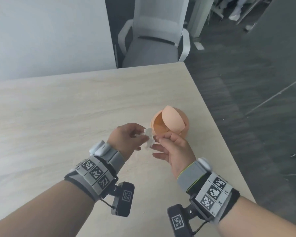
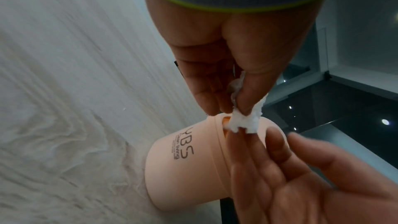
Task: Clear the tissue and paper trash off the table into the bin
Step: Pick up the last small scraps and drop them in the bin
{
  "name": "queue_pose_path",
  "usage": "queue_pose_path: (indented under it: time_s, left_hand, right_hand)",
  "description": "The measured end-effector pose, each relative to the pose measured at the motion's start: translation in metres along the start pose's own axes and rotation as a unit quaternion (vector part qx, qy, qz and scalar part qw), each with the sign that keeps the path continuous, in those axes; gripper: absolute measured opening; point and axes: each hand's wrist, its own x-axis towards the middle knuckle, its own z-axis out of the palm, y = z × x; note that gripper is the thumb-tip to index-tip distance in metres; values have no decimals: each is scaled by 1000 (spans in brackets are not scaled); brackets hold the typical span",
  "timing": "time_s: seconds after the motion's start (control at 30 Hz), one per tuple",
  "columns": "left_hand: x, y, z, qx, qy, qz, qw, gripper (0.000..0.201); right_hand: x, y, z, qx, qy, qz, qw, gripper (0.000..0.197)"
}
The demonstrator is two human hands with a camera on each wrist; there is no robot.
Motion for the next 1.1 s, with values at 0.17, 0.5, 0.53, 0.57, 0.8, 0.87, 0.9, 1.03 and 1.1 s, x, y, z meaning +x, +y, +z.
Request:
queue_pose_path:
  time_s: [0.17, 0.5, 0.53, 0.57, 0.8, 0.87, 0.9, 1.03, 1.1]
  left_hand:
    - [24, 16, 31, 100, 36, 80, 991, 16]
    - [40, 27, 55, 538, -205, 152, 804, 55]
    - [40, 29, 57, 556, -218, 147, 788, 62]
    - [40, 31, 59, 568, -230, 139, 777, 68]
    - [22, 19, 29, 406, -150, 178, 884, 45]
    - [12, 7, 1, 310, -84, 167, 932, 41]
    - [7, -4, -16, 281, -47, 149, 947, 36]
    - [-12, -70, -71, 297, 44, 25, 954, 23]
    - [-22, -105, -83, 324, 36, -44, 944, 28]
  right_hand:
    - [-8, 2, -32, -75, 6, 4, 997, 17]
    - [-4, 17, -55, -140, -22, 57, 988, 13]
    - [-2, 19, -55, -143, -22, 62, 988, 12]
    - [-1, 20, -55, -148, -20, 66, 987, 11]
    - [4, 38, -49, -236, -40, 66, 969, 15]
    - [6, 47, -47, -279, -52, 57, 957, 13]
    - [7, 54, -43, -299, -59, 55, 951, 11]
    - [17, 81, -28, -404, -96, 40, 909, 8]
    - [20, 89, -20, -452, -112, 19, 885, 10]
